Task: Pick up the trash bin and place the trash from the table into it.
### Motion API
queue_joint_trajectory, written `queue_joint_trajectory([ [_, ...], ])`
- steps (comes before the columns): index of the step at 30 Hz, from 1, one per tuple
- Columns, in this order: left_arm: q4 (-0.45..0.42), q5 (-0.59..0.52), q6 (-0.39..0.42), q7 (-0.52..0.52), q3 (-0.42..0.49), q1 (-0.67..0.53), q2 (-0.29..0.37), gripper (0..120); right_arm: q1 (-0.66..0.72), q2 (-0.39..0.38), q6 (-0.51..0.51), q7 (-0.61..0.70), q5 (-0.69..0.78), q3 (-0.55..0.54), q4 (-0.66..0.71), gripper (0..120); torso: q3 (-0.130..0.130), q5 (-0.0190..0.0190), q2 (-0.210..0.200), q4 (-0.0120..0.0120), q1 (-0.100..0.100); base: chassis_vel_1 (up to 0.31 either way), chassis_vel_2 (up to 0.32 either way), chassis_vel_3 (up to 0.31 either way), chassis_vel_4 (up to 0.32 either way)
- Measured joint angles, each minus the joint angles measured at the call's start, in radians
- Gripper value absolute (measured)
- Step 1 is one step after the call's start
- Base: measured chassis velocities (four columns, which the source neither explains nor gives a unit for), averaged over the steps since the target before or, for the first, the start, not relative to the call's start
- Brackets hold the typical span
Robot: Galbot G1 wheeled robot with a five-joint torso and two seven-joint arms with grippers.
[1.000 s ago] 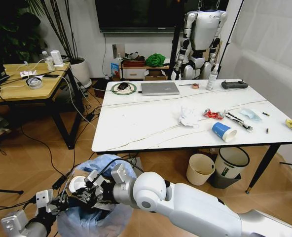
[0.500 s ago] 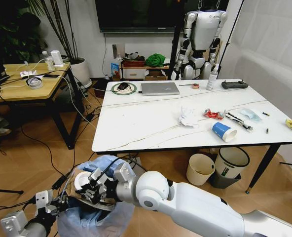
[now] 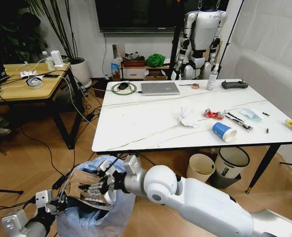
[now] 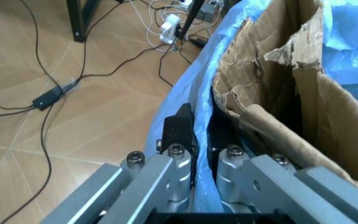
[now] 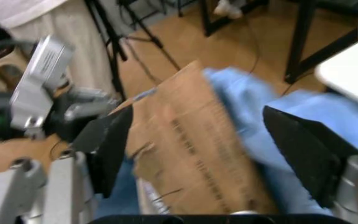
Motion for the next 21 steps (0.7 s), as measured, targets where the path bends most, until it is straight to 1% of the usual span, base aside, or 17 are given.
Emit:
queue_joint_trajectory([
  [1, 0.002, 0.000, -0.001, 0.001, 0.000, 0.000, -0.001, 0, -0.004, -0.007, 0.001, 0.005, 0.000, 0.024, 0.003, 86, 0.000, 0.0000, 0.000, 0.0000, 0.000, 0.000, 0.000, 0.000, 0.000],
  [2, 0.002, 0.000, -0.001, 0.001, 0.000, 0.000, -0.001, 0, -0.004, -0.007, 0.001, 0.005, 0.000, 0.024, 0.003, 86, 0.000, 0.0000, 0.000, 0.0000, 0.000, 0.000, 0.000, 0.000, 0.000],
  [4, 0.008, 0.000, -0.004, 0.005, 0.000, -0.002, -0.004, 0, -0.025, -0.031, 0.023, 0.038, 0.000, 0.094, 0.007, 96, 0.000, 0.0002, 0.000, 0.0001, 0.000, 0.000, 0.000, 0.000, 0.000],
  [6, 0.014, 0.001, -0.005, 0.007, 0.000, -0.007, -0.006, 0, -0.052, -0.070, 0.097, 0.092, -0.004, 0.143, 0.007, 99, 0.000, 0.0001, 0.000, 0.0001, 0.000, 0.000, 0.000, 0.000, 0.000],
  [7, 0.017, 0.002, -0.006, 0.009, 0.001, -0.011, -0.009, 0, -0.069, -0.089, 0.155, 0.132, -0.028, 0.161, 0.003, 100, 0.000, 0.0001, 0.000, -0.0002, 0.000, 0.000, 0.000, 0.000, 0.000],
  [8, 0.021, 0.003, -0.008, 0.012, 0.002, -0.015, -0.011, 0, -0.095, -0.114, 0.247, 0.206, -0.099, 0.190, -0.008, 100, 0.000, 0.0002, 0.000, -0.0002, 0.000, 0.000, 0.000, 0.000, 0.000],
  [9, 0.021, 0.003, -0.008, 0.012, 0.002, -0.015, -0.011, 0, -0.095, -0.114, 0.247, 0.206, -0.099, 0.190, -0.008, 100, 0.000, 0.0002, 0.000, -0.0002, 0.000, 0.000, 0.000, 0.000, 0.000],
  [10, 0.026, 0.004, -0.009, 0.015, 0.003, -0.018, -0.012, 0, -0.117, -0.127, 0.292, 0.250, -0.139, 0.213, -0.015, 100, 0.000, 0.0002, 0.000, 0.0000, 0.000, 0.000, 0.000, 0.000, 0.000],
  [11, 0.032, 0.008, -0.012, 0.018, 0.005, -0.021, -0.011, 0, -0.147, -0.141, 0.325, 0.283, -0.172, 0.248, -0.023, 100, 0.000, 0.0003, 0.000, -0.0003, 0.000, 0.000, 0.000, 0.000, 0.000],
  [13, 0.043, 0.015, -0.015, 0.024, 0.010, -0.026, -0.008, 0, -0.215, -0.159, 0.349, 0.286, -0.207, 0.333, -0.032, 100, 0.000, 0.0004, 0.000, -0.0003, 0.000, 0.000, 0.000, 0.000, 0.000],
  [15, 0.054, 0.019, -0.016, 0.025, 0.017, -0.035, -0.004, 0, -0.279, -0.171, 0.373, 0.249, -0.226, 0.422, -0.036, 100, 0.000, 0.0000, 0.000, -0.0001, 0.000, 0.000, 0.000, 0.000, 0.000],
  [16, 0.061, 0.020, -0.016, 0.025, 0.022, -0.043, -0.002, 0, -0.324, -0.177, 0.401, 0.224, -0.236, 0.478, -0.040, 100, 0.000, -0.0001, 0.000, -0.0003, 0.000, 0.000, 0.000, 0.000, 0.000],
  [17, 0.061, 0.020, -0.016, 0.025, 0.022, -0.043, -0.002, 0, -0.324, -0.177, 0.401, 0.224, -0.236, 0.478, -0.040, 100, 0.000, -0.0001, 0.000, -0.0003, 0.000, 0.000, 0.000, 0.000, 0.000],
  [19, 0.067, 0.020, -0.017, 0.026, 0.027, -0.052, 0.000, 0, -0.375, -0.177, 0.418, 0.209, -0.262, 0.544, -0.041, 100, 0.000, 0.0003, 0.000, -0.0004, 0.000, 0.000, 0.000, 0.000, 0.000],
  [21, 0.076, 0.020, -0.018, 0.028, 0.031, -0.055, 0.002, 0, -0.422, -0.170, 0.405, 0.195, -0.328, 0.625, -0.057, 100, 0.000, -0.0003, 0.000, -0.0006, 0.000, 0.000, 0.000, 0.000, 0.000],
])
